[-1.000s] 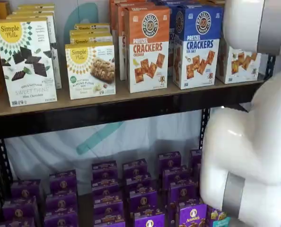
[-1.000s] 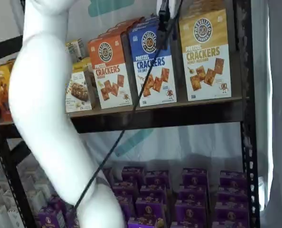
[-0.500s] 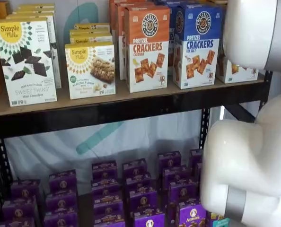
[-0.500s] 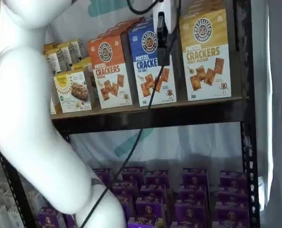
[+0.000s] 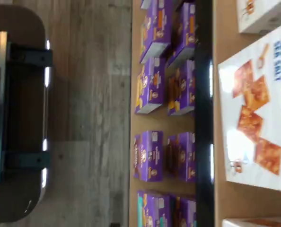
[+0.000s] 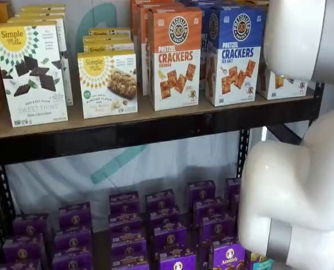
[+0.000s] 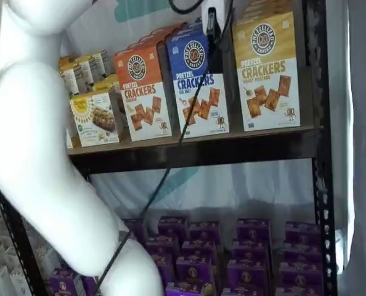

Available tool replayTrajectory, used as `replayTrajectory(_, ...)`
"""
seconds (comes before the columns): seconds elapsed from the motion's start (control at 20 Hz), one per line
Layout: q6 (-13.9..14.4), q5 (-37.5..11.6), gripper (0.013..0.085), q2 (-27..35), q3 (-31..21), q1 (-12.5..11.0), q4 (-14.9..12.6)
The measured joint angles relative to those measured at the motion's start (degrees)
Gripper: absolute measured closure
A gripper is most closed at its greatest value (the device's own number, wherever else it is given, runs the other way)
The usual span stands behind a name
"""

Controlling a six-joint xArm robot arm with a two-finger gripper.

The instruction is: Retrieve the yellow and white box located on the top shelf, the sixth one from the left

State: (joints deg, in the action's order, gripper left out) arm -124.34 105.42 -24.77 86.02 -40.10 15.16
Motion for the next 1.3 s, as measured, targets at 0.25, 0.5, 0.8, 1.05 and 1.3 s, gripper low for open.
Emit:
replayTrajectory(0.25, 0.9, 3.6, 0.0130, 4.2, 7.2, -1.9, 4.3)
replayTrajectory(0.5, 1.7, 1.4, 0.0130, 4.0, 6.6, -4.4, 11.2)
replayTrajectory(0.8, 0.8, -7.2, 0.0130, 1.9, 1.7, -6.1, 17.4)
replayTrajectory(1.05, -0.8, -12.0, 0.0130, 3.0, 1.1, -6.2, 18.3)
replayTrajectory(1.3, -1.4, -13.9, 0.0130, 5.4, 2.7, -5.8, 18.2)
